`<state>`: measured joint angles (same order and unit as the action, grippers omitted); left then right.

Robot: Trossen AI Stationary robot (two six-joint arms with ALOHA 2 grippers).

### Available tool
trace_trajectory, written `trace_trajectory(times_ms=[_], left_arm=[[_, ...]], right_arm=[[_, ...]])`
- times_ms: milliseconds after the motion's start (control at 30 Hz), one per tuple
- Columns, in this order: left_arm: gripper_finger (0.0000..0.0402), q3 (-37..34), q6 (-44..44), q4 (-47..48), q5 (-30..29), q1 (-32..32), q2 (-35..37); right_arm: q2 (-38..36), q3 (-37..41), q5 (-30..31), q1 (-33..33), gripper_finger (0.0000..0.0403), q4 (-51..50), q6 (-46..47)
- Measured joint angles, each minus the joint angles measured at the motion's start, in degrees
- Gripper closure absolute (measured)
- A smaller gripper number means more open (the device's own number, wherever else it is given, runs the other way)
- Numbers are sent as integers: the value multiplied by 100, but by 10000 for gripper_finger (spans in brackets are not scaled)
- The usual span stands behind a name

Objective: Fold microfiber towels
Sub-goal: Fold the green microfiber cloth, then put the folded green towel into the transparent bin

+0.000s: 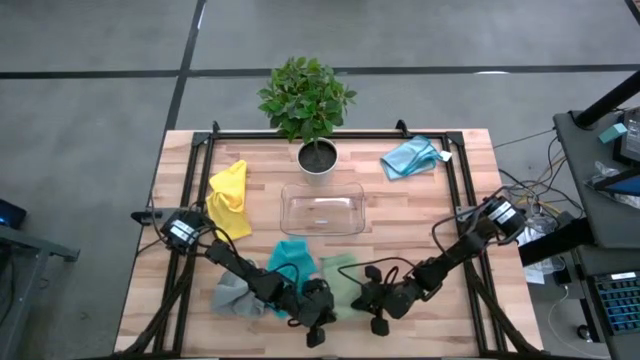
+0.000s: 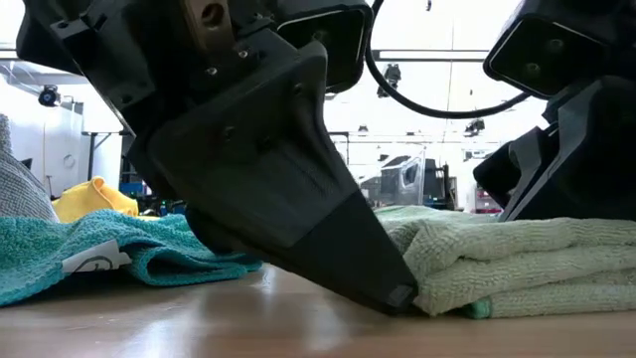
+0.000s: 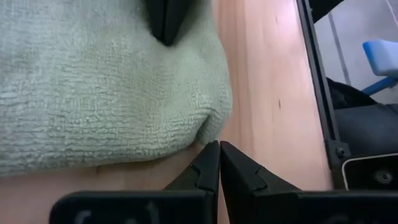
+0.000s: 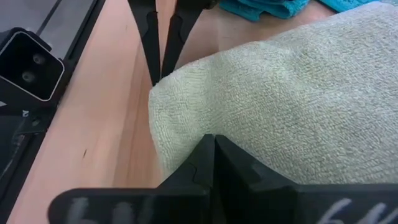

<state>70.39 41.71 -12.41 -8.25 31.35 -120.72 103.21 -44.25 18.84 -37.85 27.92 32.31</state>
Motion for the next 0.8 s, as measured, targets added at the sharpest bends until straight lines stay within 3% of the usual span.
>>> trace_trajectory(times_ms=[500, 700, 800], left_arm=[[402, 1, -454, -18, 308, 9, 460], [402, 9, -783, -94, -614, -22, 456], [402, 7, -773, -120, -719, -40, 337]], right_arm=[[-827, 0, -226, 69, 394, -515, 749], [-1200, -4, -231, 207, 388, -1084, 1166], [-1264, -4, -233, 240, 367, -1152, 1400]])
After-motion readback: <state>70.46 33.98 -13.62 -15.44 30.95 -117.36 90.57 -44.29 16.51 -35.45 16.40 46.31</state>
